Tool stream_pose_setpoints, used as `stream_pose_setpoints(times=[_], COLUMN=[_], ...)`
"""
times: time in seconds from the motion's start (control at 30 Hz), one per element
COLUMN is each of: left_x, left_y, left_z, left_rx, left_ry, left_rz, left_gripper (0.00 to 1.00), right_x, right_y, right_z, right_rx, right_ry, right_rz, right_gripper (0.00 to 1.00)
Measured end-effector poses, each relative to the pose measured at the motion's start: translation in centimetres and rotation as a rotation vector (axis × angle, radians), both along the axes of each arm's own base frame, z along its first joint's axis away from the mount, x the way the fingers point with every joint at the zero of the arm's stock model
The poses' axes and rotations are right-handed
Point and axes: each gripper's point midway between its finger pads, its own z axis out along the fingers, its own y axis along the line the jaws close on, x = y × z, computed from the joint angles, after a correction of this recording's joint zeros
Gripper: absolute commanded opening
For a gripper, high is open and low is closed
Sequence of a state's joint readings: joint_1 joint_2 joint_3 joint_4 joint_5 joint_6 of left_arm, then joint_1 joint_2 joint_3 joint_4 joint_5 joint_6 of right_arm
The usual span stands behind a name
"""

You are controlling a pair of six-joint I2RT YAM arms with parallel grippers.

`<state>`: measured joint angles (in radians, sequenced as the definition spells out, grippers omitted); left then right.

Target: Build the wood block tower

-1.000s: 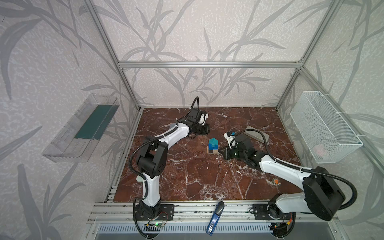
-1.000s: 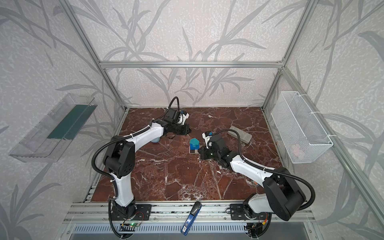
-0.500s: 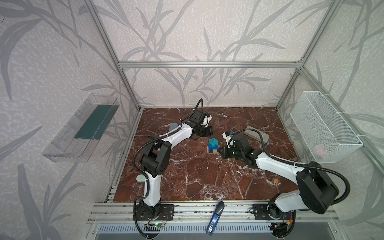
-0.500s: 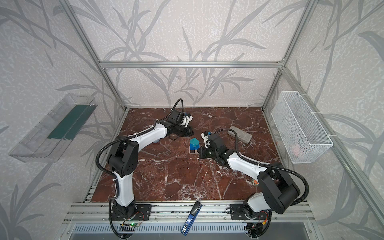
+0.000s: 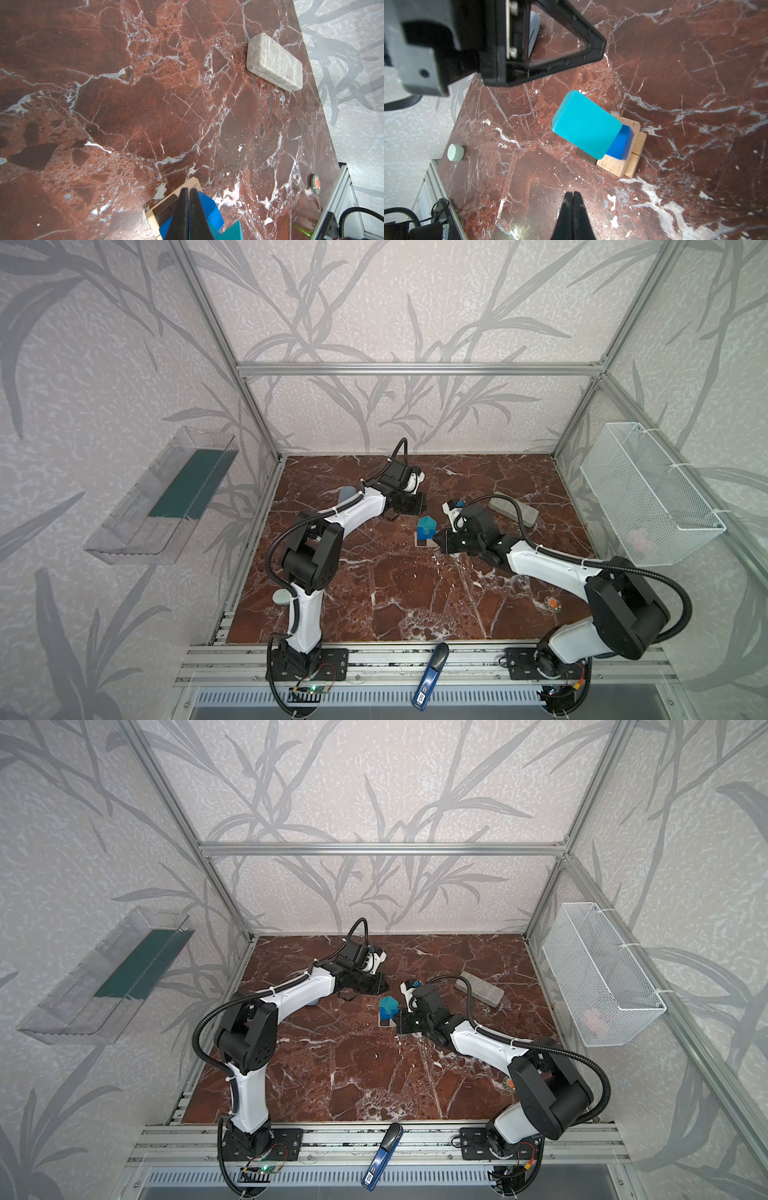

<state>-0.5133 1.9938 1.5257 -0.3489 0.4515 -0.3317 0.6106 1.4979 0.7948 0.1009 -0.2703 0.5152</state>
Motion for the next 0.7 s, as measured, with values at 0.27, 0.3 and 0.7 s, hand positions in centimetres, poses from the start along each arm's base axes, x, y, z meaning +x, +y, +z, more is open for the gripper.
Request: stream_pose_setpoints(times=[0.27,0.3,0.7], left_x=[-0.15,-0.15,-0.15], left_y=[-0.2,-0.2,-0.2], left_z=[0.02,0.02,0.02], left_rx=[-0.003,-0.003,-0.002], left_ry=[0.001,0.001,0.001], left_rz=[-0.006,-0.006,-0.006], left_gripper=[0.0,0.0,0.0], right_x=[0.49,0.58,0.76], right_y=[0.34,0.4,0.24], right_z=[-0.13,-0.12,-0.29], right_rx=[-0.005,-0.006,-0.013], right_ry=[0.001,0.0,0.0], right_rz=[0.003,0.003,-0.003], right_gripper=[0.0,0.0,0.0])
